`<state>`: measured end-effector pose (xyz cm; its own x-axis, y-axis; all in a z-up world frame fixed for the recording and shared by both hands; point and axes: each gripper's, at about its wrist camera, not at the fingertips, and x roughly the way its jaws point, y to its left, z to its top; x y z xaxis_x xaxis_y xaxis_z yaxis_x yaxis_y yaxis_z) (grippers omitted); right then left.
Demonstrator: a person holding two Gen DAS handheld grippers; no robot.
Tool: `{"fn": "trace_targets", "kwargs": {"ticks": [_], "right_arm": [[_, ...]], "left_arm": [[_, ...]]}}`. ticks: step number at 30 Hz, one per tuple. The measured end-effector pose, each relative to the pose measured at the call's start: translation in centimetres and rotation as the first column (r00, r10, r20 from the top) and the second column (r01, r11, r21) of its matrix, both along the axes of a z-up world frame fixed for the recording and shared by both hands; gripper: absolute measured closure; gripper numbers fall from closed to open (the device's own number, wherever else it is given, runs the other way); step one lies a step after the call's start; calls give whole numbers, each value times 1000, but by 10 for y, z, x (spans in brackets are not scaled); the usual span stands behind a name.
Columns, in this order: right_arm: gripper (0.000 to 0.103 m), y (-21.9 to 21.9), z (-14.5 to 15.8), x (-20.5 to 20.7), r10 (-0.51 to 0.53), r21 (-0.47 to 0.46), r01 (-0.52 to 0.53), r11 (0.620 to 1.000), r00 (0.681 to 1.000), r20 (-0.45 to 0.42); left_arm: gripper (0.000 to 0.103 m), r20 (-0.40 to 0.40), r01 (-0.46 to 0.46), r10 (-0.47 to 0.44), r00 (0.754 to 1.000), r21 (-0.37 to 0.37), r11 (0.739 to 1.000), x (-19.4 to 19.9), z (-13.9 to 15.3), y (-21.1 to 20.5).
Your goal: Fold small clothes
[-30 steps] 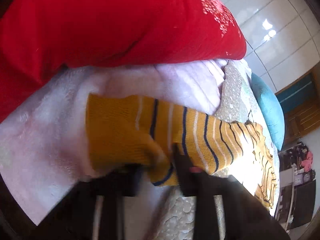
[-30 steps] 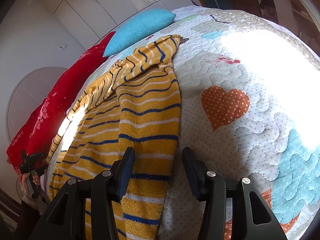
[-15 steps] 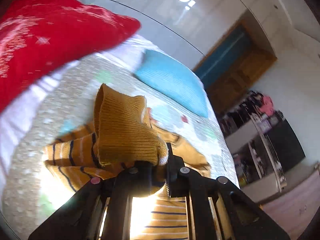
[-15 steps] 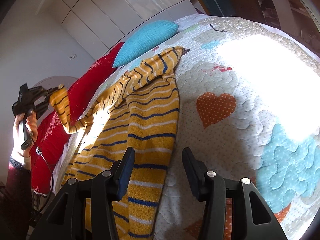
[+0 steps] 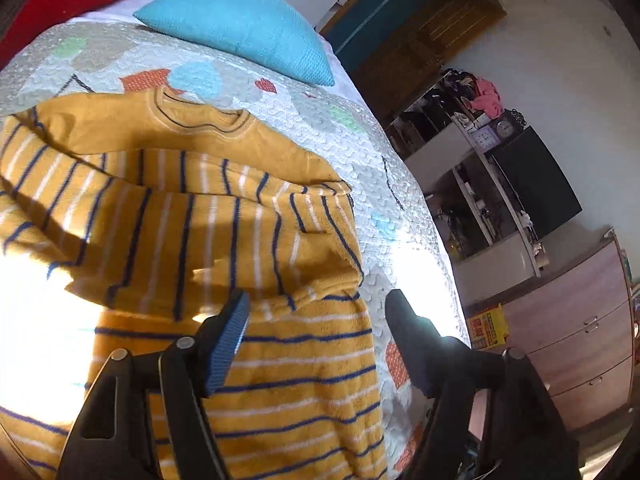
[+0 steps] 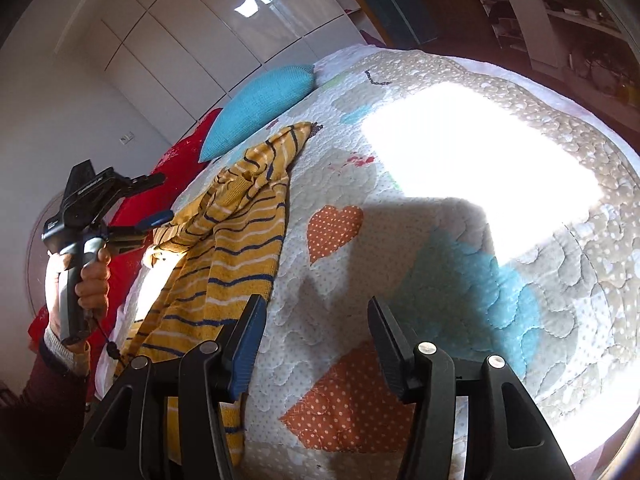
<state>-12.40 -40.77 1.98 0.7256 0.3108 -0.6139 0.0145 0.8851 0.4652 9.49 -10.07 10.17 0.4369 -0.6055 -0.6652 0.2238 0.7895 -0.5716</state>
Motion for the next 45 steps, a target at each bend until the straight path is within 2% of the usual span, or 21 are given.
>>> {"fn": "trace_targets", "kwargs": {"ticks": [1,3,5,6,11,14,17,19,20,21,22,24,26,29,32,34,37,41,44,45], "right_arm": [[45,4,2,4,7,-7,-7,1000,1000,1],[45,17,6,14,38,-29,-38,999,999,2],[45,38,14,24,85,-54,-84,995,996,11],[45,50,19,30,114,-70,-113,991,993,16],[45,113,39,59,225,-136,-219,966,974,27],[45,146,44,70,276,-159,-267,950,961,34],[45,172,38,78,314,-188,-307,933,949,11],[45,184,34,80,330,-220,-323,920,944,-8],[45,189,32,82,334,-235,-329,915,942,-19],[45,191,30,83,338,-246,-335,910,941,-29],[45,194,30,85,343,-252,-341,906,939,-38],[45,197,33,93,355,-260,-356,898,933,-49],[45,205,39,109,381,-252,-383,889,923,-56],[45,237,56,149,443,-254,-439,862,896,-44],[44,295,71,197,533,-334,-516,789,845,-47],[41,338,71,231,597,-349,-587,731,797,-90],[40,395,61,276,637,-374,-641,670,756,-153],[40,448,31,328,625,-427,-656,622,745,-233],[40,471,7,353,609,-475,-673,567,731,-308],[46,475,0,359,610,-473,-687,551,719,-333]], "left_arm": [[30,24,-20,19,1000,24,1000,-10,5,13],[30,76,-101,92,993,122,987,-27,13,43],[30,119,-195,173,978,203,960,-34,15,72],[30,127,-236,212,969,220,947,-38,14,89],[30,85,-389,380,921,192,901,-36,-1,158],[30,93,-422,412,906,164,892,-17,-3,169],[30,93,-429,419,903,160,889,16,-12,167],[30,112,-434,419,901,248,866,38,-23,161],[31,120,-437,422,899,322,840,46,-31,159],[39,103,-438,433,895,385,813,52,-43,160],[48,58,-429,446,893,405,807,53,-57,165],[52,-66,-423,473,879,351,835,46,-87,181],[52,-11,-451,472,881,277,848,30,-93,190],[52,19,-478,487,873,232,848,18,-95,193],[52,47,-510,512,858,200,837,15,-100,194],[52,76,-518,515,854,206,830,13,-100,190],[52,100,-525,516,851,218,823,13,-101,187],[52,114,-529,517,848,208,823,14,-102,187],[51,121,-533,519,846,192,824,12,-103,187],[51,120,-535,521,845,183,825,11,-103,188]]}}
